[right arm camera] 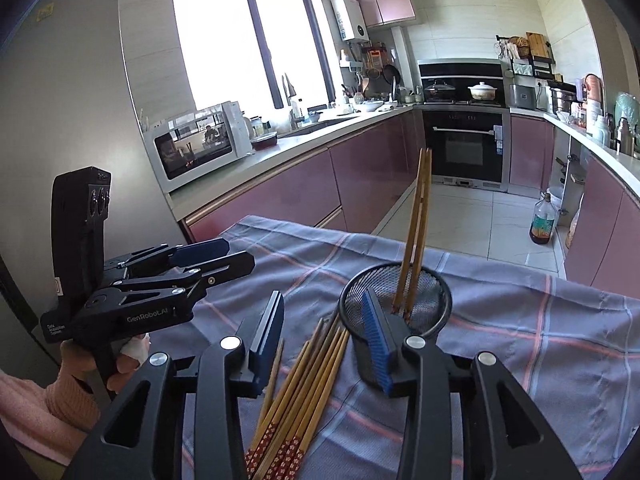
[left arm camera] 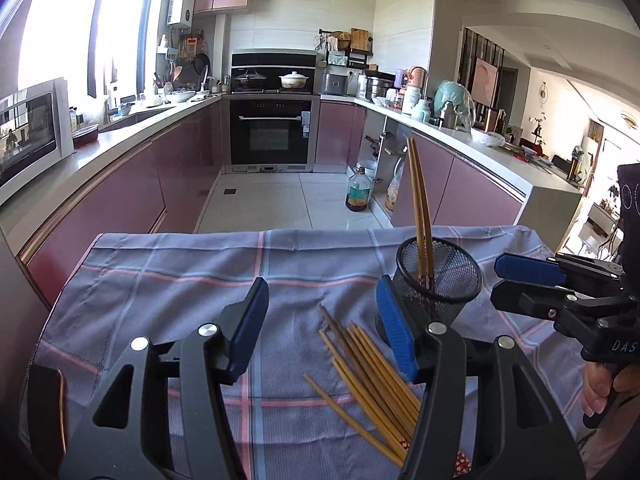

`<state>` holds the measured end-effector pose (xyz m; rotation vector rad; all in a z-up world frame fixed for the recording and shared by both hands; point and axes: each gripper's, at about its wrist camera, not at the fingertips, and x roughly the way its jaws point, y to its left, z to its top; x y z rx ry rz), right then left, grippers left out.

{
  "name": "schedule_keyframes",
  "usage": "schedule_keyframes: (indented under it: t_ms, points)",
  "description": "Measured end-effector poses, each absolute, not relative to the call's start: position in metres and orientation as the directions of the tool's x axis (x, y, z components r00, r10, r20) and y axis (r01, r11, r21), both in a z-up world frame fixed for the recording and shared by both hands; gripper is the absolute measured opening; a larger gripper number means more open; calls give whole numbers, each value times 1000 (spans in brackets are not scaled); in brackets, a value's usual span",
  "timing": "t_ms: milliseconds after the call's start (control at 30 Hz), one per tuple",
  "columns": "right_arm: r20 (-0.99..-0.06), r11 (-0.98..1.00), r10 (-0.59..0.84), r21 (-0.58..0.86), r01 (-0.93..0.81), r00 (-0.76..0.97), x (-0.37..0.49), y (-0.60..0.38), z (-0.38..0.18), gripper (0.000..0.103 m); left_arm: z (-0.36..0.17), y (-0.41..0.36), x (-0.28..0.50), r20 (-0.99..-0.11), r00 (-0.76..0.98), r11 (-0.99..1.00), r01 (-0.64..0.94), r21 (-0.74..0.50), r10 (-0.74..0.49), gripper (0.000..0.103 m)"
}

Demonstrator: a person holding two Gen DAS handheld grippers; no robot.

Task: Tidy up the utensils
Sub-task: 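Open the right gripper and withdraw it from the mesh cup, then lower the right gripper onto the chopstick pile and grasp another chopstick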

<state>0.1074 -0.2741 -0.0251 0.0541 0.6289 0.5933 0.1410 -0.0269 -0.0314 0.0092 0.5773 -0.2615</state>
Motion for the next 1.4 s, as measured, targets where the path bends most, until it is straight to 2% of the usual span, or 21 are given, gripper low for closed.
schedule_keyframes:
  t_ms: [467, 1167, 1400]
  points:
    - [-635, 843, 520, 275, -462, 571, 94, -267, -83, 38, -63, -30, 108, -609, 768, 976, 213, -46, -196, 57]
    - [-679, 854, 501, 290, -431, 537, 93, -258, -105, 38, -89, -39, 102, -665, 720, 974, 222, -45, -195, 59]
    - [-694, 863, 484, 278, -421, 533, 97, -253, -111, 38, -107, -41, 105, -710, 671, 968, 244, -61, -214, 59]
